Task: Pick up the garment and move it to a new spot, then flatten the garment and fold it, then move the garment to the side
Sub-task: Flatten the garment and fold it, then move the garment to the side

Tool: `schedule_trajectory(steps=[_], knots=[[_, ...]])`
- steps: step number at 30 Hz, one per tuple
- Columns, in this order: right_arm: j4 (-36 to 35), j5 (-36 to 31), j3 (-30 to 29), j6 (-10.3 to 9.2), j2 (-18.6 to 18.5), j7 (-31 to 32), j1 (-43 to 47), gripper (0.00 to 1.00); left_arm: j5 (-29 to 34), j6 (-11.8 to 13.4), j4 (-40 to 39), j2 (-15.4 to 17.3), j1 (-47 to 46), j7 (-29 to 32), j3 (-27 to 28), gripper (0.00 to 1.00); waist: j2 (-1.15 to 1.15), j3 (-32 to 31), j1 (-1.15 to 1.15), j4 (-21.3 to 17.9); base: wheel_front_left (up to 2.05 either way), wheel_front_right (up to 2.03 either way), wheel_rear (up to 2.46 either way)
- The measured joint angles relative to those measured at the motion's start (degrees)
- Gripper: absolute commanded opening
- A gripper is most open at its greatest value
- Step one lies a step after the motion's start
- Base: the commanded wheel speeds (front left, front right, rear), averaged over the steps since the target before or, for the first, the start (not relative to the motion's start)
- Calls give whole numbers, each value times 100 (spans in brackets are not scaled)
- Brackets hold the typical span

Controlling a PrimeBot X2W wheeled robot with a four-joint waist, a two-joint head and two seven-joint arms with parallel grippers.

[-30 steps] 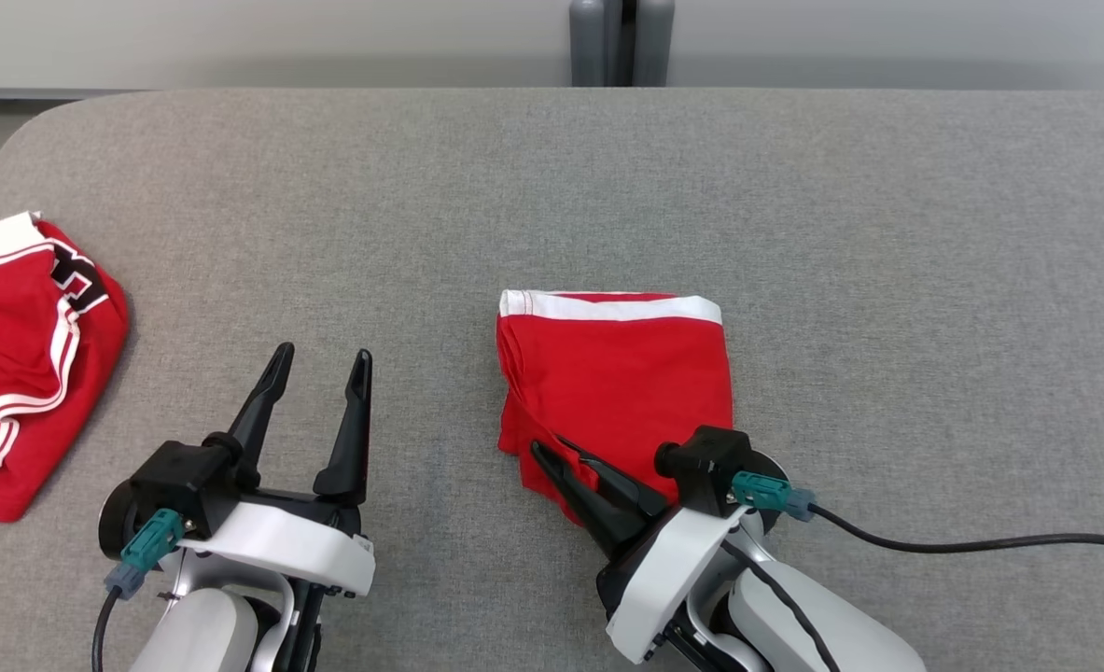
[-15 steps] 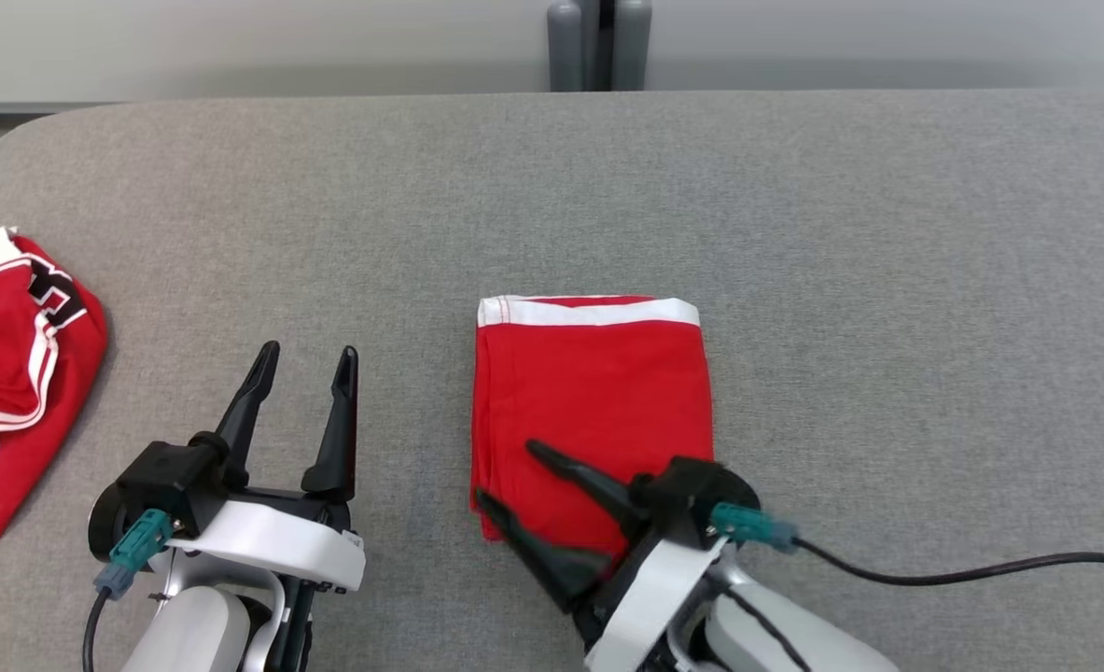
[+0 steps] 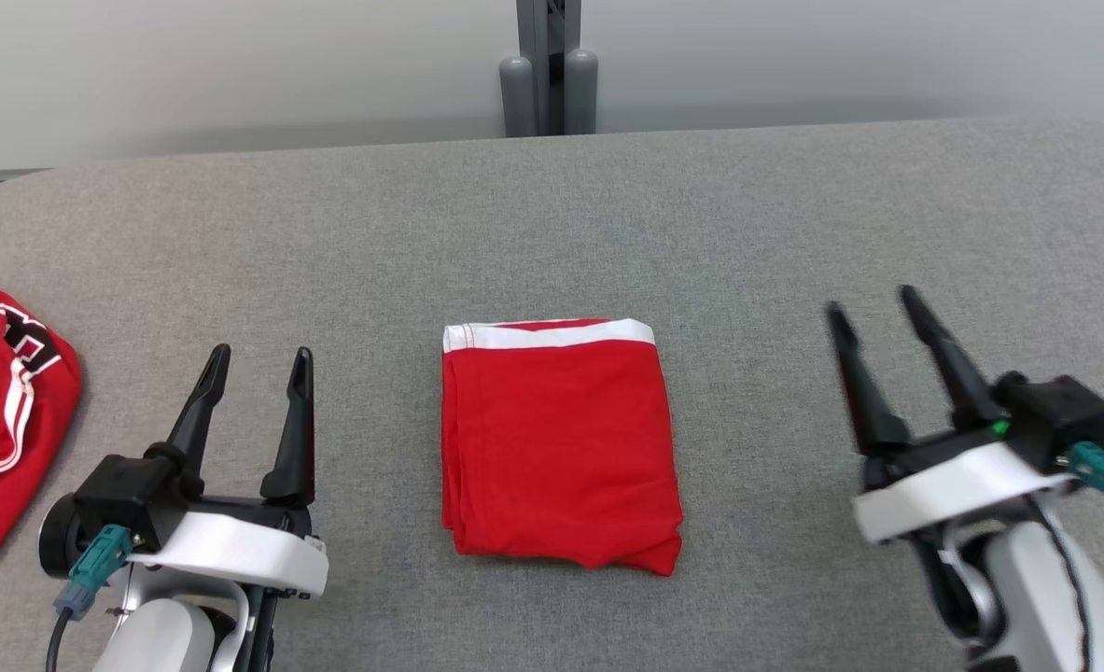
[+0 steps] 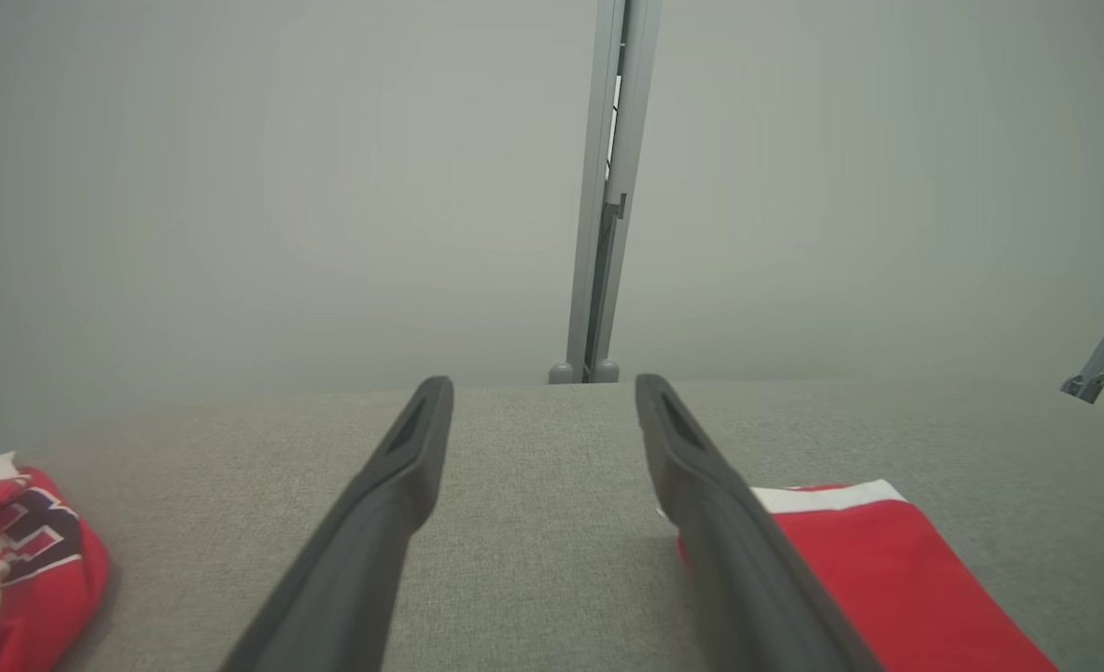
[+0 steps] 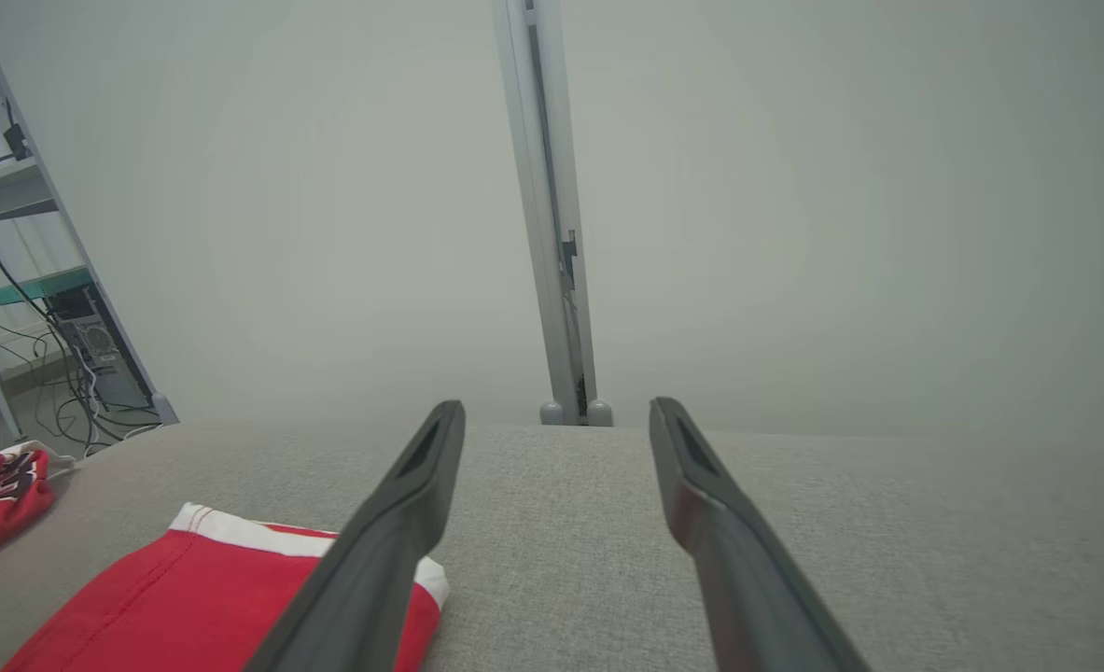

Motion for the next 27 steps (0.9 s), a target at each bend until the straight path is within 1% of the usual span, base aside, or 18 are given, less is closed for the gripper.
schedule_trajectory(steps=[4,7,9,16,27], knots=[[-242,-357,-808,0,-93,313,486,100,14,54,-69,63,95,35,1,100,0,-105,0,9,0,0,0],[-497,-478,-1177,0,-82,523,858,100,15,98,-148,97,194,55,4,100,0,-168,0,22,0,0,0],[-772,-571,-1305,0,-12,705,1111,100,15,126,-202,130,297,76,12,100,0,-193,0,17,0,0,0],[-1105,-572,-1374,0,114,899,1270,100,-3,166,-252,141,343,108,10,100,0,-229,0,6,0,0,0],[-1182,-530,-1386,0,148,950,1324,100,-31,201,-290,160,386,132,-15,100,0,-243,0,18,0,0,0]])
